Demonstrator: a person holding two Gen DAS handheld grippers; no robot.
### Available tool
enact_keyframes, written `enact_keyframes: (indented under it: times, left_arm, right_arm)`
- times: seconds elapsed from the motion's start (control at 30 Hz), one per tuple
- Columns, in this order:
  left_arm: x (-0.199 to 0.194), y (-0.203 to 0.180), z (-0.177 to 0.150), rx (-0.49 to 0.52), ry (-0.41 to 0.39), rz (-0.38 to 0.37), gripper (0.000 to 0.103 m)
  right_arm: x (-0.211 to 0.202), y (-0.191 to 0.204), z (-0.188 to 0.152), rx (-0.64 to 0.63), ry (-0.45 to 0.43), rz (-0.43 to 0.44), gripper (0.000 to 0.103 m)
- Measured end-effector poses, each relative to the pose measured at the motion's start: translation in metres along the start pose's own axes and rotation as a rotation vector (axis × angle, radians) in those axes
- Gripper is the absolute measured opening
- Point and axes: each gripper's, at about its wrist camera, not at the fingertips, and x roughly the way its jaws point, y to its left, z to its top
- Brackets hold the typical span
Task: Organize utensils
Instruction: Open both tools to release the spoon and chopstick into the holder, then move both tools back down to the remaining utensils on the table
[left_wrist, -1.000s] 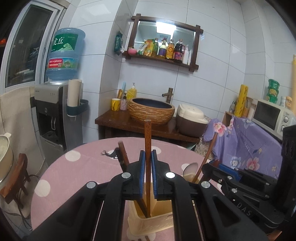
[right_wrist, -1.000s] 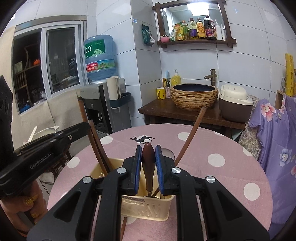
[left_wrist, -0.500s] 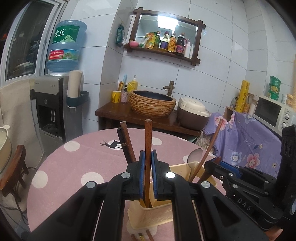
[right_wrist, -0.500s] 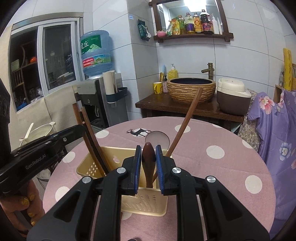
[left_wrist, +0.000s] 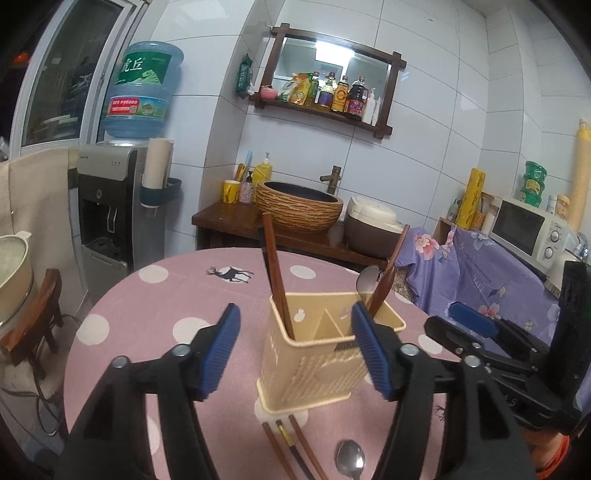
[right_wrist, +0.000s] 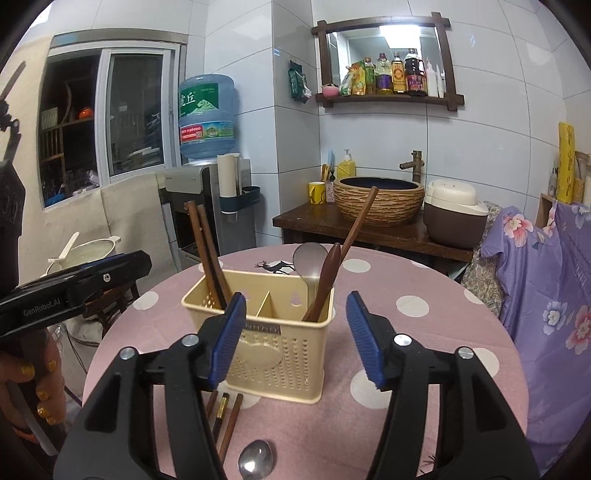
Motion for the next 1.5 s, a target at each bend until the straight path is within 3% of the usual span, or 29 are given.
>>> enact_keyframes:
  times: [0.1, 0.3, 0.53, 0.83, 1.03, 1.3, 1.5]
  left_arm:
    - [-0.008, 0.002, -0.013, 0.012, 0.006, 0.029, 0.082]
    - [-0.013, 0.011, -0.054, -0.012, 0.073, 0.066, 0.092]
    - [-0.011, 0.019, -0.087, -0.011, 0.164, 0.116, 0.092]
    - [-0.011, 0.022, -0.113, 0.002, 0.231, 0.153, 0.092]
    - [-0.013, 0.024, -0.127, 0.001, 0.262, 0.166, 0.086]
    - [-0.009, 0.021, -0.142, 0.008, 0.323, 0.145, 0.067]
    - [-0.002, 0.011, -0.146, 0.036, 0.343, 0.124, 0.064]
  right_arm:
    - [-0.011, 0.000, -0.014, 0.002, 0.033, 0.008, 0.069]
    - [-0.015, 0.003, -0.051, 0.005, 0.135, 0.007, 0.074]
    - [-0.012, 0.007, -0.100, 0.019, 0.247, 0.006, 0.075]
    - [-0.007, 0.007, -0.138, 0.066, 0.345, -0.011, 0.075]
    - [-0.009, 0.012, -0.150, 0.069, 0.378, -0.025, 0.075]
    - [-0.006, 0.019, -0.162, 0.081, 0.425, -0.030, 0.075]
    - [0.003, 0.031, -0.164, 0.059, 0.454, -0.013, 0.071]
